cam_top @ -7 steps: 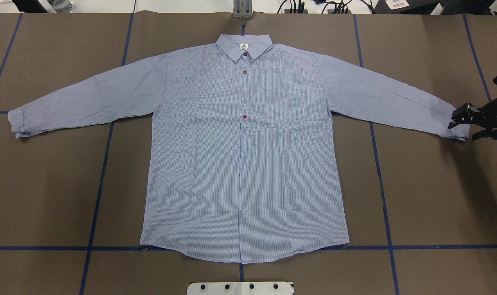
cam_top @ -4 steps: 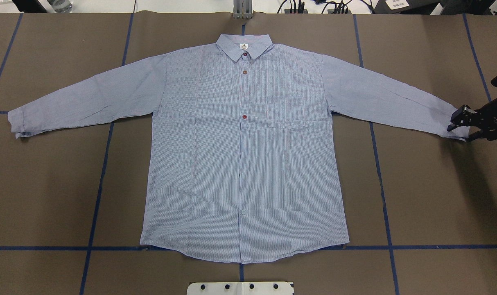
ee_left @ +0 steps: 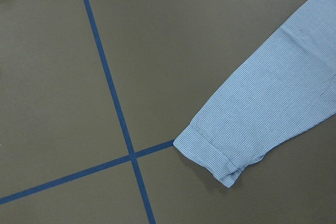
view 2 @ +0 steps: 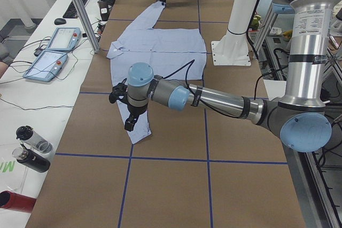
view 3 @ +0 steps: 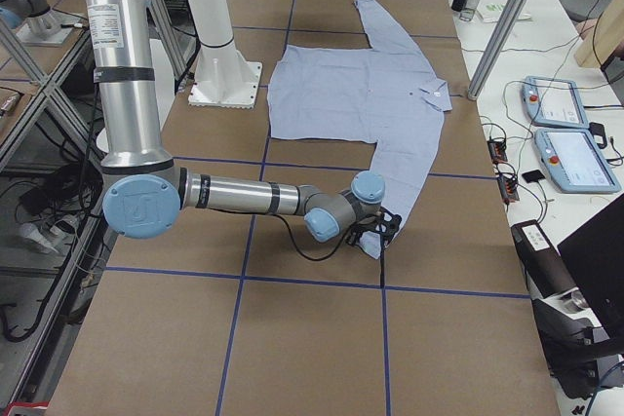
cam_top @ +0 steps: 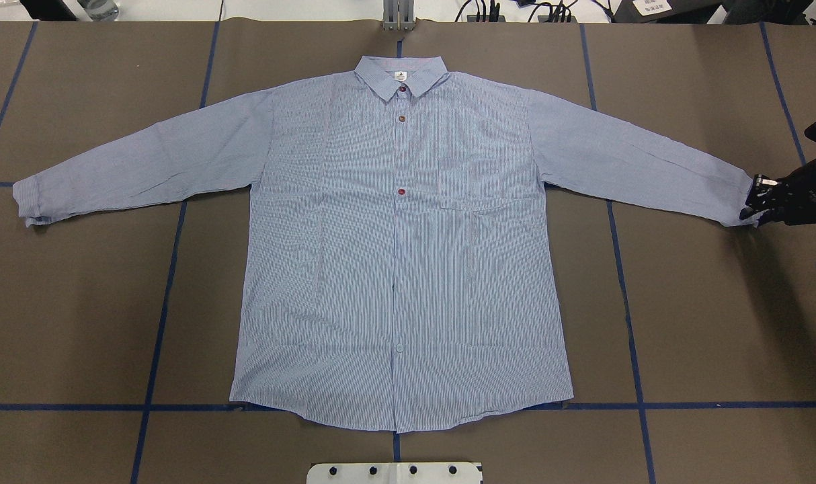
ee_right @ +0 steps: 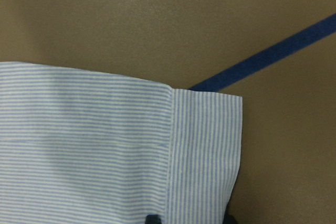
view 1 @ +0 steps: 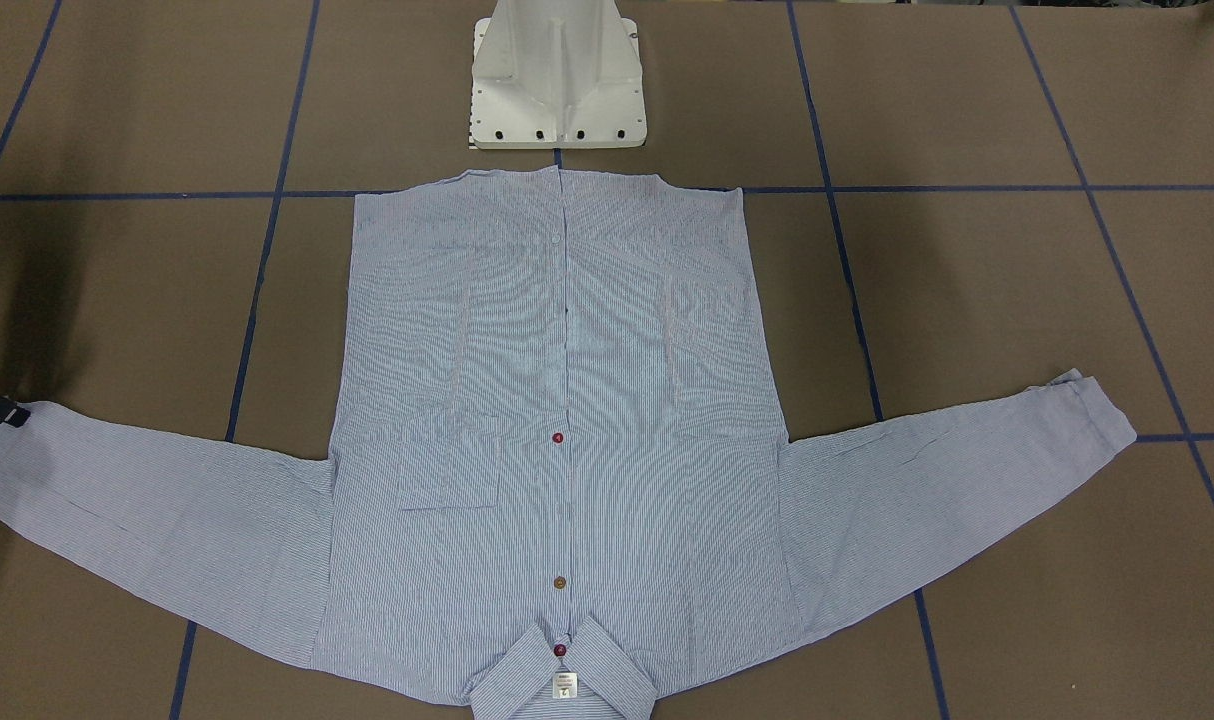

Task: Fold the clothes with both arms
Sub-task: 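Lower the right gripper to the cuff of the nearby sleeve and grasp it, then carry the sleeve cuff with the right gripper across toward the collar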

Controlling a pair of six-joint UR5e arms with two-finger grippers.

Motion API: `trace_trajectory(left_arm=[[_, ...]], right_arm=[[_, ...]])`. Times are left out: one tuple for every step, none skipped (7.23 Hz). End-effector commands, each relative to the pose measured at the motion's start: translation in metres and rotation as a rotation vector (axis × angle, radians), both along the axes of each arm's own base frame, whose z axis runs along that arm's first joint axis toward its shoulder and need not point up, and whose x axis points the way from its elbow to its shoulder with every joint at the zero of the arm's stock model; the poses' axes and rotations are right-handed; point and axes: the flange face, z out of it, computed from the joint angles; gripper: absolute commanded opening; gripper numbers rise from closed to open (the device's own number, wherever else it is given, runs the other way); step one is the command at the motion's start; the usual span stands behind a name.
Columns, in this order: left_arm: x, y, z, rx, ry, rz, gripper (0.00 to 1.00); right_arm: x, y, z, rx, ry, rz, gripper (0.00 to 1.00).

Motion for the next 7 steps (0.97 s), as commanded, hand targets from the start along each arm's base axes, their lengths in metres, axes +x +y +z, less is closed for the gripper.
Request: trace_trajectory(left_arm=[[-0.001, 0.001, -0.004, 0.007, 0.001, -0.003, 1.0], [-0.001, 0.002, -0.006, 0.01, 0.0, -0.004, 1.0], [-0.001, 0.002, -0.008, 0.015, 0.0, -0.004, 1.0], [-0.001, 0.003, -0.009, 0.015, 0.0, -0.004, 1.0], [-0.001, 0.003, -0.009, 0.015, 0.0, -0.004, 1.0], [-0.001, 0.002, -0.009, 0.016, 0.0, -0.004, 1.0], [-0.001, 0.003, -0.009, 0.015, 0.0, -0.004, 1.0]], right_arm=[[0.001, 0.002, -0.009, 0.026, -0.014, 0.001, 0.0], [0.002, 0.0, -0.025, 0.054, -0.028, 0.002, 0.0], [0.003, -0.002, -0.067, 0.11, -0.058, 0.013, 0.0], [0.001, -0.002, -0.102, 0.165, -0.076, 0.03, 0.0], [-0.037, 0.005, -0.137, 0.237, -0.087, -0.019, 0.0], [-0.071, -0.01, -0.18, 0.295, -0.073, -0.029, 0.0], [-0.106, -0.039, -0.258, 0.299, -0.076, -0.047, 0.0]])
